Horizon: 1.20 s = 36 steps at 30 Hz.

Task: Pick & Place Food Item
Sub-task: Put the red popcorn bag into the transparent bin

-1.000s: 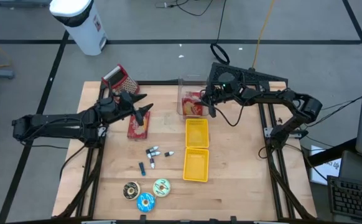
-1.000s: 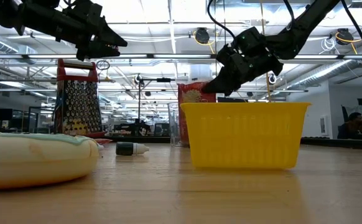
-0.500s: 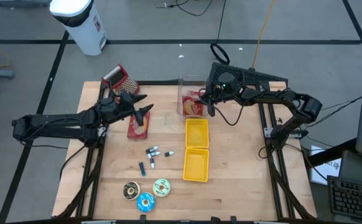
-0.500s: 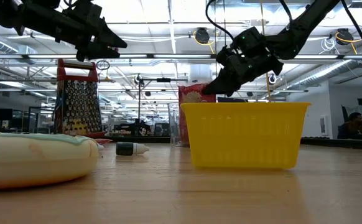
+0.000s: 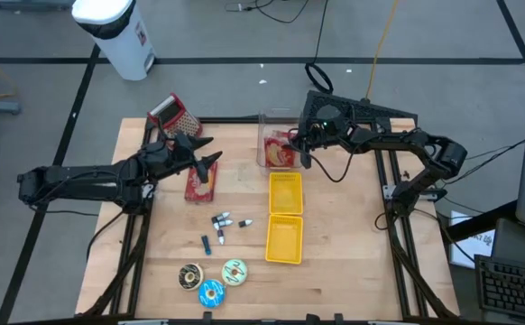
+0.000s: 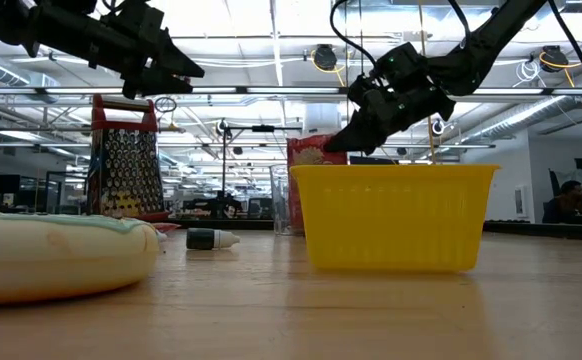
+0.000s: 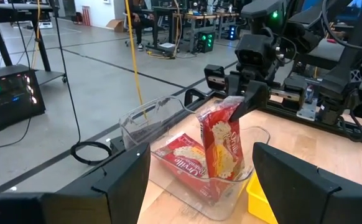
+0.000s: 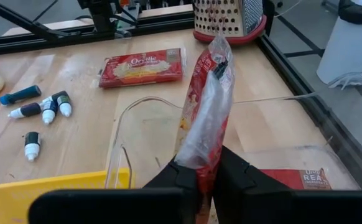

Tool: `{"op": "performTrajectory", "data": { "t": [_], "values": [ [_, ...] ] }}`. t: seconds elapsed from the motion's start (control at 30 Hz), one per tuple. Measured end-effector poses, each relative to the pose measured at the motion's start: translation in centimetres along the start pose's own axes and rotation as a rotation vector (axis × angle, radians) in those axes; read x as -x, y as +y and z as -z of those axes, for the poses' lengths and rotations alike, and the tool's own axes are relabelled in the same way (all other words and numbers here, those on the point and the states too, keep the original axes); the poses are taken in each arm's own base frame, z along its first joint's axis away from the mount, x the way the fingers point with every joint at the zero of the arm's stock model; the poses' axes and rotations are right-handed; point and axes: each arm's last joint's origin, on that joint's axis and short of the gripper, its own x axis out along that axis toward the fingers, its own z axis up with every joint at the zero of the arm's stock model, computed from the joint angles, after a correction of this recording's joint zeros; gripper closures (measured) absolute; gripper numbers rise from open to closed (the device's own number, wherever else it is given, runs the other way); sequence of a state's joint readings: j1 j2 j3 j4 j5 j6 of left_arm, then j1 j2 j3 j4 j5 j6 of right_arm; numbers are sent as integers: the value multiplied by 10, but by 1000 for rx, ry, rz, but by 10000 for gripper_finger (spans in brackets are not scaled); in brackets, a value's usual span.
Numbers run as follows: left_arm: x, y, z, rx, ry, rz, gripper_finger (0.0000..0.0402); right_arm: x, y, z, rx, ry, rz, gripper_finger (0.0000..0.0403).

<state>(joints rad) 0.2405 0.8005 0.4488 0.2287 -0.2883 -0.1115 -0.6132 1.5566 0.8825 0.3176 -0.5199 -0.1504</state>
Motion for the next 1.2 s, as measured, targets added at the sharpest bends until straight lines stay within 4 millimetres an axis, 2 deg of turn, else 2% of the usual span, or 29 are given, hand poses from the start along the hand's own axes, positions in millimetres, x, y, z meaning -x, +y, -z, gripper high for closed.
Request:
{"op": "performTrajectory", "data": {
  "t": [0.17,0.3,0.57,0.8,1.0,1.2],
  "values": [
    [0,0,0,0,0,0,119,0,0,0,0,2,11,330],
    [0,0,0,16,2,1,119,0,-3,1,5,18,116,282],
    [0,1,5,9,49,-7,119,-2,-3,-1,145,41,254,220],
    [0,1,5,15,48,-7,119,-9,11,-8,306,44,368,207],
    [1,1,14,96,142,-7,119,-15,24,-11,305,19,331,210],
    [5,9,33,355,324,-150,119,-19,34,-10,252,27,296,210]
  ]
}}
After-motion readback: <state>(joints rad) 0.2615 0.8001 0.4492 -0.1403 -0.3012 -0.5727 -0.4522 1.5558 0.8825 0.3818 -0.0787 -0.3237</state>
